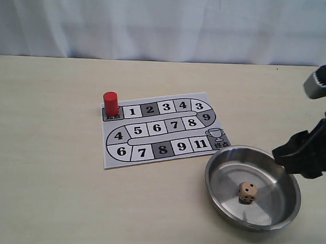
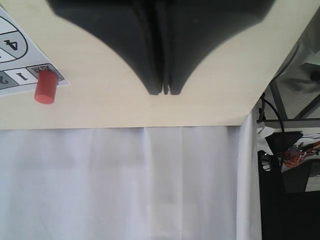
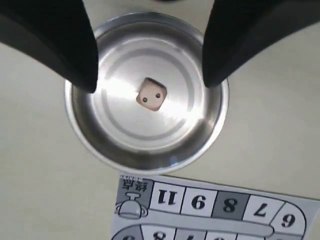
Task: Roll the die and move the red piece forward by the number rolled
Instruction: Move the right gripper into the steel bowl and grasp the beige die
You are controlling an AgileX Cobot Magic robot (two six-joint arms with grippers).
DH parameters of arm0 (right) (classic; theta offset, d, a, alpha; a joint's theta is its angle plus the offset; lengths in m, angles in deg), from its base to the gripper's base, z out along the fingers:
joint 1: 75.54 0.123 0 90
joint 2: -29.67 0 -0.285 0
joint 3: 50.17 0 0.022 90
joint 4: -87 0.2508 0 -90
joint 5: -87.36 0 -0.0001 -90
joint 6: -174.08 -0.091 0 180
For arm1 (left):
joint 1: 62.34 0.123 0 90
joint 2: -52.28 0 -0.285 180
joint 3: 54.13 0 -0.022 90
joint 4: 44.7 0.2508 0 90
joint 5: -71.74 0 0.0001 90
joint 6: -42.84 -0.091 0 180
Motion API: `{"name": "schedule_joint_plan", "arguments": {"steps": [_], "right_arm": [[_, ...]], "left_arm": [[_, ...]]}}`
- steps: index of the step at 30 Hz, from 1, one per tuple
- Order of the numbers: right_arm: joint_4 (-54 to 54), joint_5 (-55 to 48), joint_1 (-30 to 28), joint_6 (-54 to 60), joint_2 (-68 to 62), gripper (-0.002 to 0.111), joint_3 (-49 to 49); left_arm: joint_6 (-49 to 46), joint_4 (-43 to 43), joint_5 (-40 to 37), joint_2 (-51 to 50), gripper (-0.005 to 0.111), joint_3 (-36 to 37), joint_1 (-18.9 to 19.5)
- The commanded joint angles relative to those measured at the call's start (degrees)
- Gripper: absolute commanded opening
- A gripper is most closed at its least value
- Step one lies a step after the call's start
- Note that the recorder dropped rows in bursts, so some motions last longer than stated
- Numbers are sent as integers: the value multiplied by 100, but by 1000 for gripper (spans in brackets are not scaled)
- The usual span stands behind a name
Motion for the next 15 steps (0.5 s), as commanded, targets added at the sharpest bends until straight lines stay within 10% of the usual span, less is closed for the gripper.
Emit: {"name": "schedule_joint_plan", "arguments": {"steps": [1, 15], "right_arm": [[94, 246, 42, -39, -729, 58, 59], [376, 596, 42, 25, -2207, 58, 356]], "left_arm": [[12, -10, 68, 6, 0, -30, -1], [12, -10, 68, 6, 0, -30, -1]]}}
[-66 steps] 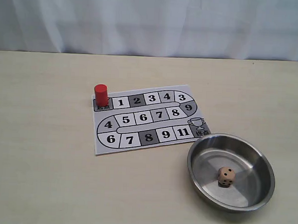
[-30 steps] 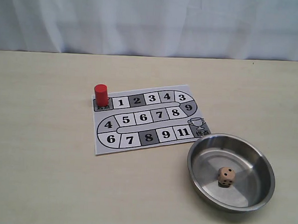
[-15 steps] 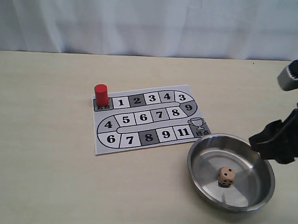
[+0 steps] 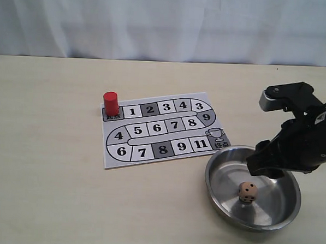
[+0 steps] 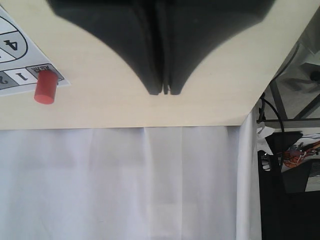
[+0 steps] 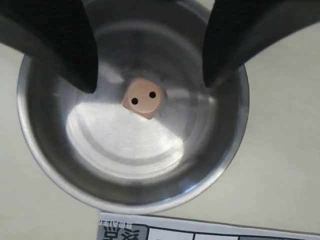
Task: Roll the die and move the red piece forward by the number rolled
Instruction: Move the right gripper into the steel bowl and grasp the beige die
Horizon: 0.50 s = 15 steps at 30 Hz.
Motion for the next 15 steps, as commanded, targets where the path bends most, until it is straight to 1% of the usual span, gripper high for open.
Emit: {"name": "schedule_joint_plan", "arguments": {"steps": [1, 10, 15], "right_arm": [[139, 276, 9, 26, -324, 58, 35], [139, 352, 9, 26, -980, 58, 35], [422, 432, 9, 26, -1332, 58, 35]], "left_arm": [[12, -10, 68, 6, 0, -30, -1], [12, -10, 68, 6, 0, -30, -1], [12, -10, 68, 6, 0, -30, -1]]}}
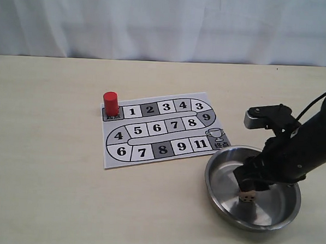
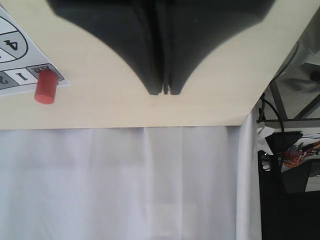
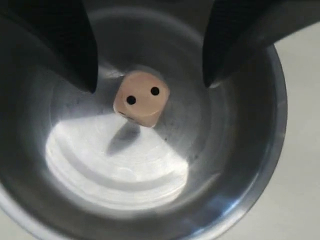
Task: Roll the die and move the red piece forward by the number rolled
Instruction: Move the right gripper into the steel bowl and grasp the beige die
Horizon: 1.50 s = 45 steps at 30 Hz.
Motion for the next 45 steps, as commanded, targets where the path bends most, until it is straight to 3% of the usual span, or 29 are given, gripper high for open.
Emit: {"name": "schedule_joint_plan", "arguments": {"steps": [1, 26, 33, 45], "right_arm": [[226, 177, 9, 26, -287, 58, 26], [163, 671, 9, 26, -692, 58, 63], [163, 725, 9, 26, -704, 51, 63], [180, 699, 9, 26, -953, 51, 63]], "left_arm": [[12, -10, 68, 6, 0, -30, -1], [12, -10, 68, 6, 0, -30, -1], [12, -10, 68, 6, 0, -30, -1], [12, -10, 68, 6, 0, -30, -1]]}}
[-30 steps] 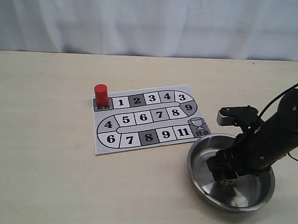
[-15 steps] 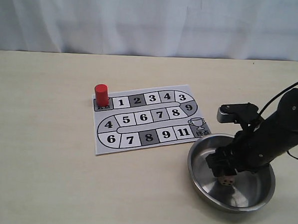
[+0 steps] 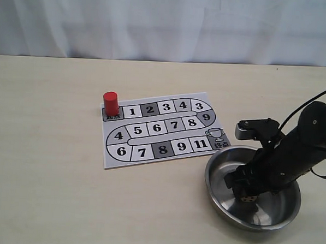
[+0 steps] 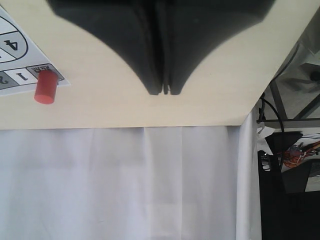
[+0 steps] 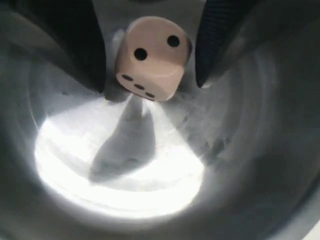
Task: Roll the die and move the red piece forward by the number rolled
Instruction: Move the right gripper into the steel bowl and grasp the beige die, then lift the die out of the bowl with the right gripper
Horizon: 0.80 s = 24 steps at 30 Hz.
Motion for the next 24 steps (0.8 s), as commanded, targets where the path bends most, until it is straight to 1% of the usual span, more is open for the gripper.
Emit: {"name": "schedule_joint_plan", "arguments": {"steps": [1, 3, 4, 7, 10, 15, 17, 20, 22, 24], "right_arm": [[-27, 13, -4, 26, 6, 51, 14], [-27, 2, -4, 14, 6, 46, 14], [-27, -24, -4, 14, 6, 41, 14], [-27, -131, -4, 14, 6, 22, 28], [-27, -742, -4, 14, 6, 4, 273], [-25, -2078, -4, -19, 6, 4, 1079], [-25, -2290, -4, -19, 20, 4, 1343], [-228, -2172, -4, -36, 133, 4, 1630], [-581, -1923, -4, -214, 214, 4, 1782], [-1248, -1594, -36, -630, 296, 4, 1846]], "left_arm": [[12, -10, 68, 6, 0, -30, -1], [12, -10, 68, 6, 0, -30, -1], [12, -10, 68, 6, 0, -30, -1], [12, -10, 68, 6, 0, -30, -1], [12, -10, 68, 6, 0, -30, -1], [12, -10, 68, 6, 0, -30, -1], [12, -10, 68, 6, 0, -30, -1], [12, -10, 68, 6, 0, -30, -1], [12, -10, 68, 6, 0, -30, -1], [12, -10, 68, 6, 0, -30, -1]]}}
